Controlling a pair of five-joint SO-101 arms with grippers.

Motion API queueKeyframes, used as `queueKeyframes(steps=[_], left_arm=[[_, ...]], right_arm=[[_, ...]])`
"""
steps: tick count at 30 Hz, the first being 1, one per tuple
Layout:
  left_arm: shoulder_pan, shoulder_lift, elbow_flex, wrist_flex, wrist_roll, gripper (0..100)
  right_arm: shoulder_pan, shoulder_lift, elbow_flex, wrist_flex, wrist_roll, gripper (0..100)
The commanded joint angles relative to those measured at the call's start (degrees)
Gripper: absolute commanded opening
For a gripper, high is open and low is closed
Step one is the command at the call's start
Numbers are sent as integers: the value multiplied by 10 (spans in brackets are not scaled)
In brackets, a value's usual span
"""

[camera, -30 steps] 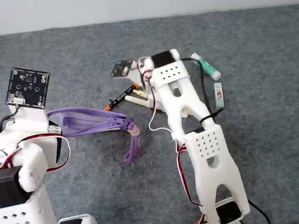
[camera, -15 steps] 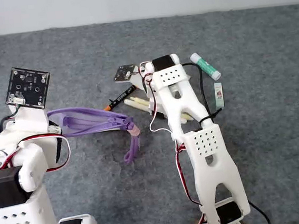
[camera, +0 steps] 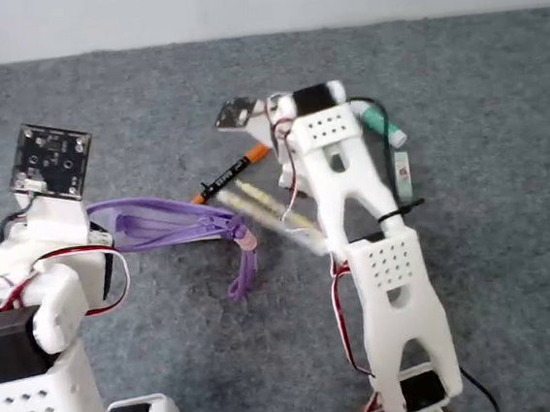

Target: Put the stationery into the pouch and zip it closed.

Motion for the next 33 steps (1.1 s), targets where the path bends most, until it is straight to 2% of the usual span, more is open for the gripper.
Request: queueKeyframes(steps=[1,8,12,17,19,29,32,33], left_arm=[[1,4,15,-4,7,12],[1,4,15,-4,7,12],[1,4,15,-4,7,12],[1,4,15,-4,7,12],[1,4,15,-4,7,12],[1,4,15,-4,7,12],[1,4,15,-4,7,12],[1,4,15,-4,7,12]], right_arm=[[12,-74,-16,27,-6,9],[19,-170,120,25,-7,13],[-11,-182,185,24,-21,20],[-74,-144,195,22,-88,131],[-95,-118,195,11,-103,144],[-112,-30,195,-72,-110,115],[-103,-20,194,-82,-110,9],[-99,-18,194,-83,-110,6]])
